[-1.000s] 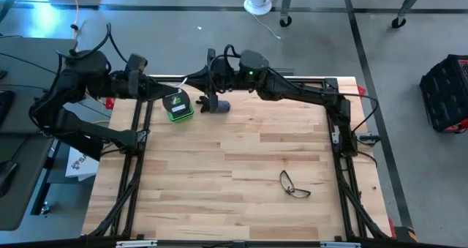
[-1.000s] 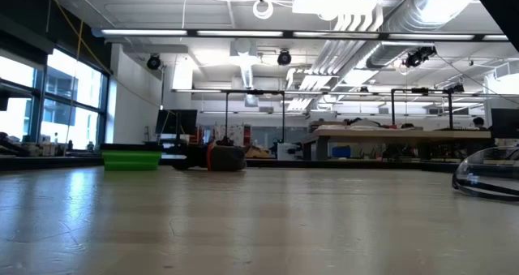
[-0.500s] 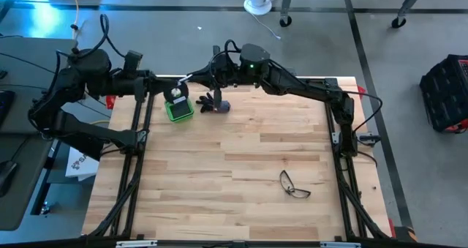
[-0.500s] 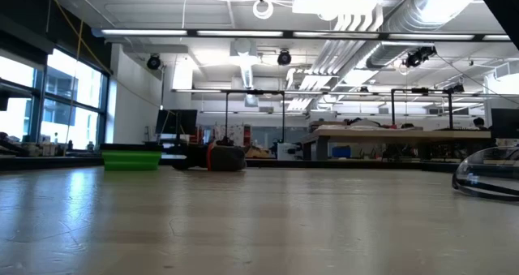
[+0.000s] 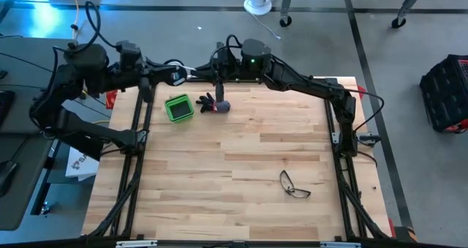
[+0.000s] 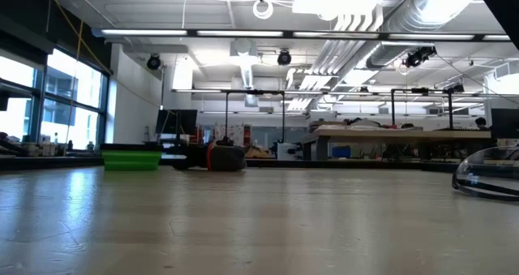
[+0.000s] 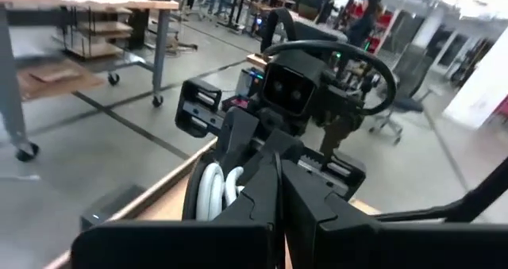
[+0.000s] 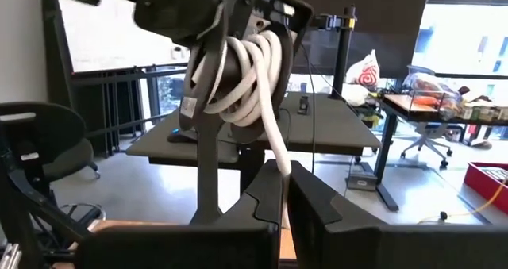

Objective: Coil cords
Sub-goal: Coil the white wire on the spool

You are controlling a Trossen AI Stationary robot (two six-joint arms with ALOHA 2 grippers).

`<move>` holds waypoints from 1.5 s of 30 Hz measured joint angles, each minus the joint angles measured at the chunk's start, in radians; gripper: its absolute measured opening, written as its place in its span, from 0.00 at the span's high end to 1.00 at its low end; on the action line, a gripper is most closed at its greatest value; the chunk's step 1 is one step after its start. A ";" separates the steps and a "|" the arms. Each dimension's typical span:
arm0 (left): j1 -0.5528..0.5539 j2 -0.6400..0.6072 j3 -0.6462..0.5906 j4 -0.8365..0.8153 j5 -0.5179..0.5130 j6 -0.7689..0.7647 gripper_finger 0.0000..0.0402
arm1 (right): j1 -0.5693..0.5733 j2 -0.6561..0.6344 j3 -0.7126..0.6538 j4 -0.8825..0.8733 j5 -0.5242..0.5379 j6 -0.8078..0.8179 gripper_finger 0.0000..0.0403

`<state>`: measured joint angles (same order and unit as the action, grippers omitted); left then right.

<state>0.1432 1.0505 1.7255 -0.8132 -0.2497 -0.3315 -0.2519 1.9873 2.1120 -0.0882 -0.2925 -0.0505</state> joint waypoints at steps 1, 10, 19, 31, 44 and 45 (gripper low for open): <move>0.000 0.007 0.001 0.002 -0.004 0.022 1.00 | 0.000 0.000 0.000 -0.001 0.000 0.001 1.00; 0.000 0.045 0.002 0.004 -0.056 0.175 1.00 | -0.004 -0.005 0.000 -0.022 0.000 0.000 1.00; -0.002 0.045 0.001 0.075 -0.082 0.290 1.00 | -0.005 -0.013 0.001 -0.073 -0.015 0.006 1.00; -0.015 0.065 -0.001 0.138 -0.074 0.232 1.00 | -0.008 -0.016 0.002 -0.113 -0.011 0.022 1.00; -0.043 0.087 0.002 0.254 -0.075 0.236 1.00 | -0.001 -0.012 -0.002 -0.117 -0.005 0.027 0.92; -0.045 0.088 0.002 0.263 -0.075 0.232 1.00 | -0.001 -0.012 -0.002 -0.118 -0.004 0.028 0.92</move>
<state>0.0985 1.1382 1.7272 -0.5507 -0.3248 -0.0994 -0.2527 1.9751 2.1105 -0.2058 -0.2970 -0.0223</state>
